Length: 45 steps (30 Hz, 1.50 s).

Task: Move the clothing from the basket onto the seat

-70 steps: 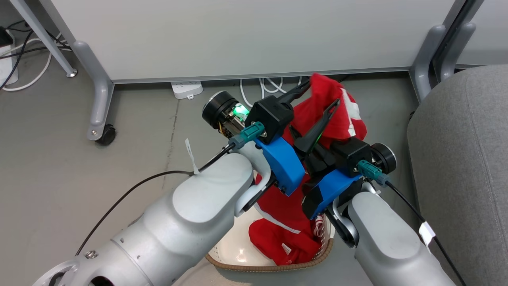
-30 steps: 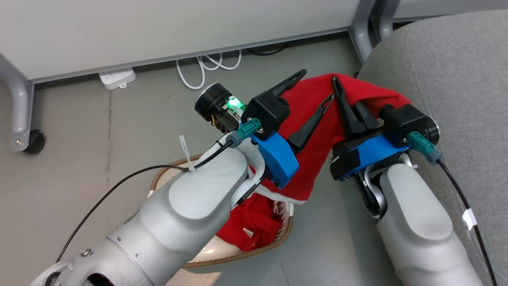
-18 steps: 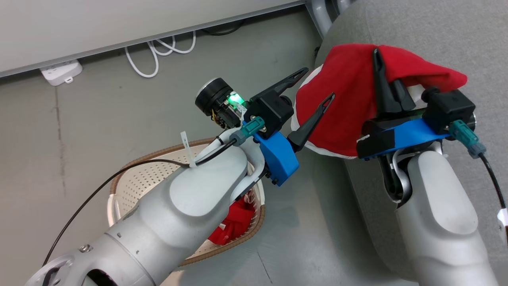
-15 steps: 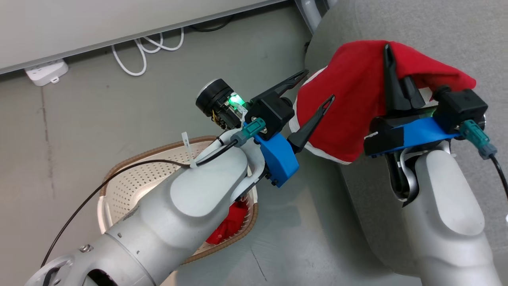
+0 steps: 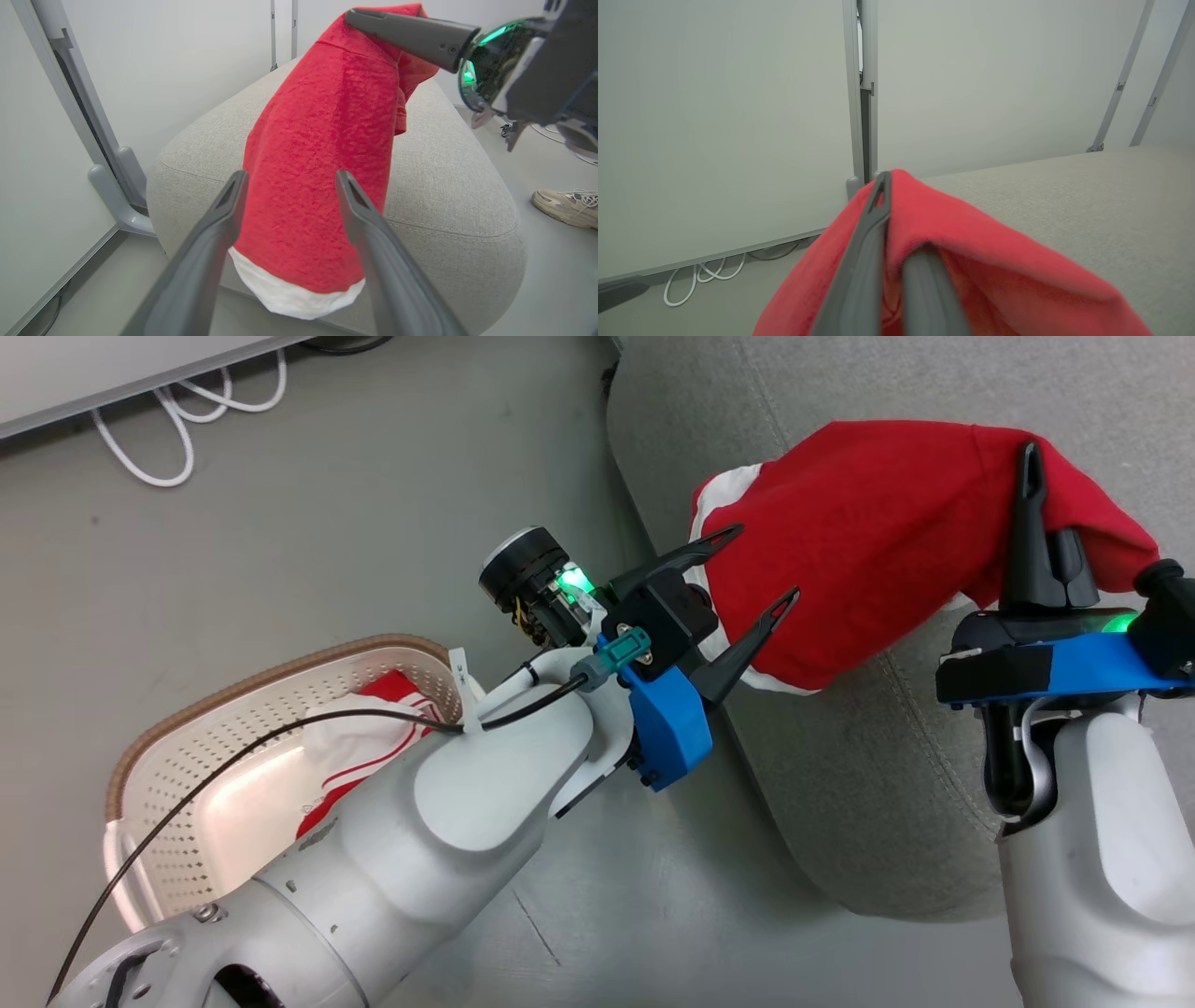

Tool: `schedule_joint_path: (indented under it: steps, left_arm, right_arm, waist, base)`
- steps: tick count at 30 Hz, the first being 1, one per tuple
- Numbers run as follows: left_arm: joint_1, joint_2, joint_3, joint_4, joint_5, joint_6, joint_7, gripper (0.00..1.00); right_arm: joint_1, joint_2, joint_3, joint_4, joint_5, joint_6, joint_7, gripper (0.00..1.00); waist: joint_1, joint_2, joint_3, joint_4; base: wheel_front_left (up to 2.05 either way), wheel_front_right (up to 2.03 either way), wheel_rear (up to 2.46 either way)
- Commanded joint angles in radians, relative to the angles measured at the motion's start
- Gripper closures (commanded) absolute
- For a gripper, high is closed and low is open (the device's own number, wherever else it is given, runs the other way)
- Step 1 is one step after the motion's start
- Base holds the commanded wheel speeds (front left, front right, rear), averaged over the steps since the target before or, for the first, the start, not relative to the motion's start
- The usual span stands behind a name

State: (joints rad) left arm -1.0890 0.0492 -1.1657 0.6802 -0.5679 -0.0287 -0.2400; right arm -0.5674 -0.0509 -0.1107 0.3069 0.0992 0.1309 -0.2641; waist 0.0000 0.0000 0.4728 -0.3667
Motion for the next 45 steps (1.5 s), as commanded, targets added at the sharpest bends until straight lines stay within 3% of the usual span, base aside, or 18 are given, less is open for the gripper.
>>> schedule_joint_path:
  steps: [1,12,22,33,37,45]
  left_arm:
    - [-0.012,0.003,-0.003,0.003,0.005,-0.003,-0.001,0.0]
    - [-0.017,0.003,-0.04,0.009,0.002,-0.013,0.009,0.0]
    - [-0.026,0.003,-0.057,0.013,-0.007,-0.013,0.006,0.0]
    - [-0.056,0.003,-0.064,0.018,-0.01,-0.002,0.002,0.0]
    - [-0.074,0.003,-0.066,0.022,-0.004,0.0,0.004,0.0]
    - [-0.127,0.012,-0.063,0.011,0.008,0.011,0.015,0.0]
  right_arm:
    - [0.014,0.0,-0.007,-0.01,0.01,0.0,-0.001,1.0]
    - [0.072,0.0,-0.069,-0.042,0.03,0.0,-0.001,1.0]
    - [0.089,0.001,-0.094,-0.047,0.039,0.0,-0.001,1.0]
    - [-0.026,-0.003,-0.093,-0.116,-0.021,0.0,-0.001,1.0]
    - [-0.124,-0.05,-0.106,-0.141,-0.033,0.0,-0.001,1.0]
    - [-0.307,-0.204,-0.19,-0.155,-0.021,0.0,-0.001,1.0]
  waist:
    - [0.0,0.0,0.024,-0.032]
    - [0.0,0.0,0.08,-0.109]
    - [0.0,0.0,0.104,-0.111]
    - [0.0,0.0,0.137,-0.092]
    - [0.0,0.0,0.167,-0.084]
    - [0.0,0.0,0.253,-0.056]
  base:
    - [0.0,0.0,0.0]
    - [0.0,0.0,0.0]
    - [0.0,0.0,0.0]
    - [0.0,0.0,0.0]
    - [0.0,0.0,0.0]
    - [0.0,0.0,0.0]
